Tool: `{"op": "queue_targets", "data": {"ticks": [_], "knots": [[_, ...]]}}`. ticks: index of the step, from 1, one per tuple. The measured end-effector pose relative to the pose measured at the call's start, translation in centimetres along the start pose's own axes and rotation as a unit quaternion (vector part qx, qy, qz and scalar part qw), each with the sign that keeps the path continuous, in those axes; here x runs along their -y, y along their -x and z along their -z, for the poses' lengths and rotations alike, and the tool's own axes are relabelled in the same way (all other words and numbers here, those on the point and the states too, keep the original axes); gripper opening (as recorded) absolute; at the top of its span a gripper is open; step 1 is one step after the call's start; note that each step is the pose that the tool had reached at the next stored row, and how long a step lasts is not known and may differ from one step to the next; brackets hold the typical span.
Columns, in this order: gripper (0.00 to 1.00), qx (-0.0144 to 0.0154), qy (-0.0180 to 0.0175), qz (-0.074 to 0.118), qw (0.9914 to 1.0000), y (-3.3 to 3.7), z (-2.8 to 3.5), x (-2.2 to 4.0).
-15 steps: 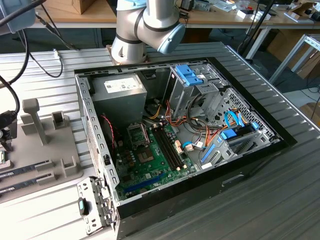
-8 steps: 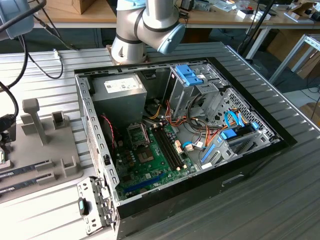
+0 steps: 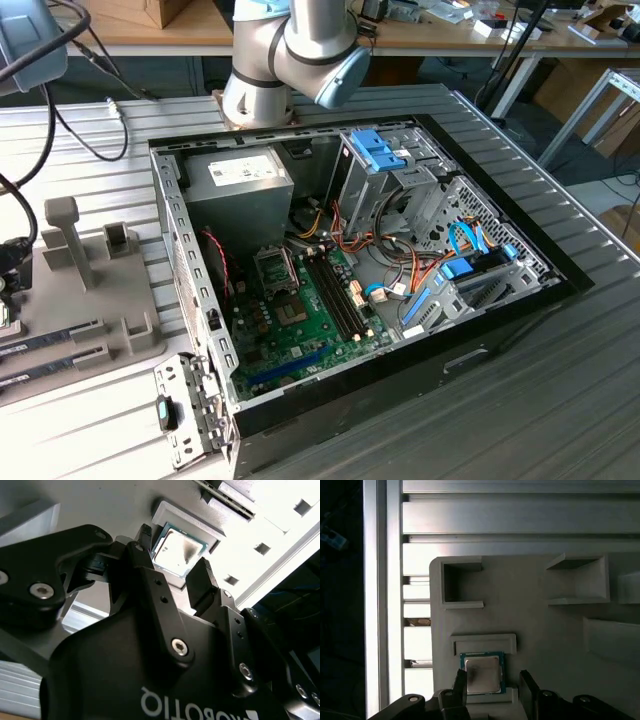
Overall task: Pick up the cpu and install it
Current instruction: 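Pick up the cpu and move it towards the insertion slot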
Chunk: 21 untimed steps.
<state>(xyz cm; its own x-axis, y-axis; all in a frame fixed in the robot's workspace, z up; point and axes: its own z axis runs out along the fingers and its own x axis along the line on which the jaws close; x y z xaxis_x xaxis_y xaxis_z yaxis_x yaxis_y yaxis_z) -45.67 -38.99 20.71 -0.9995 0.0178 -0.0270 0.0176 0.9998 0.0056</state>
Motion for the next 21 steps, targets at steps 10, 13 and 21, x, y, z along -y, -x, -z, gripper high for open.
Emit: {"op": "queue_targets", "data": {"ticks": [10,13,21], "knots": [[0.54,-0.0001,0.0000,0.003,1.00000,-0.36,-0.97,0.01],[0.54,-0.0001,0.0000,0.003,1.00000,-0.40,-1.19,0.01],[0.54,0.0003,0.0002,0.004,0.99999,-0.40,-1.28,0.01]]}}
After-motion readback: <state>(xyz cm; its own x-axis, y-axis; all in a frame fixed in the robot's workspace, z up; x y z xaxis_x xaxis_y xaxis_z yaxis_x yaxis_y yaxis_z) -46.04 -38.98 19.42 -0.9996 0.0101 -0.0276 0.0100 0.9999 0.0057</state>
